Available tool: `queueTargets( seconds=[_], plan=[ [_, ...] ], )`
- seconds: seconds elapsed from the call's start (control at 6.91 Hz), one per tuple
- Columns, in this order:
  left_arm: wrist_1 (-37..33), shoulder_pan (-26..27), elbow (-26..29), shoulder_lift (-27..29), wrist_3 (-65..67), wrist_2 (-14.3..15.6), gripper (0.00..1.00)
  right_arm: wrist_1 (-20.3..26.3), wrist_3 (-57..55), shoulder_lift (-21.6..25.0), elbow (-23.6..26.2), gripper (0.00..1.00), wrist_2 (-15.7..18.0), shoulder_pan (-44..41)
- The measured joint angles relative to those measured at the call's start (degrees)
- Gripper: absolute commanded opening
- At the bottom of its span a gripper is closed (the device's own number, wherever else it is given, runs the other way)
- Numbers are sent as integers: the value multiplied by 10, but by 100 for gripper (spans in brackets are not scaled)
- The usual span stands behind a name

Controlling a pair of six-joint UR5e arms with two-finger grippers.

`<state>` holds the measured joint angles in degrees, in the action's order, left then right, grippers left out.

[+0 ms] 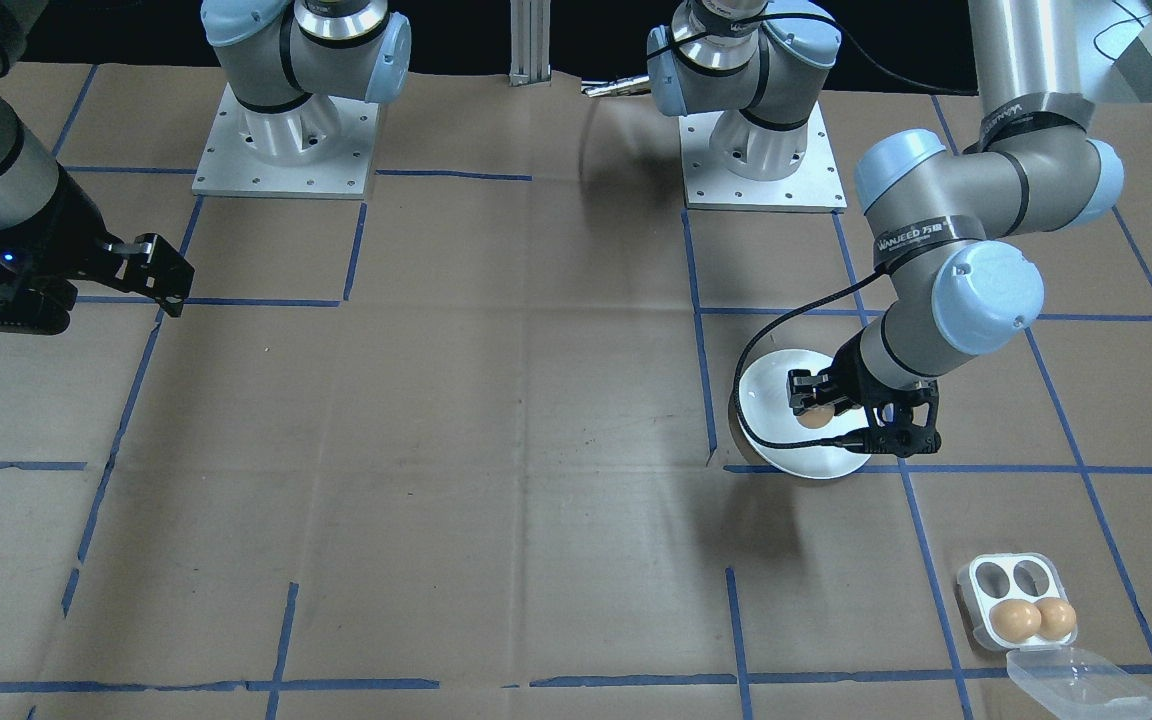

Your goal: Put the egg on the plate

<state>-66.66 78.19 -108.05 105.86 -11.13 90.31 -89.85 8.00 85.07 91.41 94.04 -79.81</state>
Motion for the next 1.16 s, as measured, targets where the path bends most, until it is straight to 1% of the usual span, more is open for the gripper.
queueTargets(
  seconds=[0.14, 0.29, 0.43, 0.58, 0.87, 1.16],
  plan=[
    [6, 0, -6, 7, -1, 1, 42, 0, 0, 0, 0, 100, 0, 0],
    [9, 0, -9, 11, -1, 2, 49, 0, 0, 0, 0, 100, 0, 0],
    [10, 0, -9, 13, -1, 2, 93, 0, 0, 0, 0, 100, 0, 0],
    [11, 0, -8, 13, 0, 2, 100, 0, 0, 0, 0, 100, 0, 0],
    [10, 0, -1, 2, 0, 5, 100, 0, 0, 0, 0, 100, -1, 0],
    [7, -1, 7, -24, 0, 6, 100, 0, 0, 0, 0, 100, 0, 0]
  ],
)
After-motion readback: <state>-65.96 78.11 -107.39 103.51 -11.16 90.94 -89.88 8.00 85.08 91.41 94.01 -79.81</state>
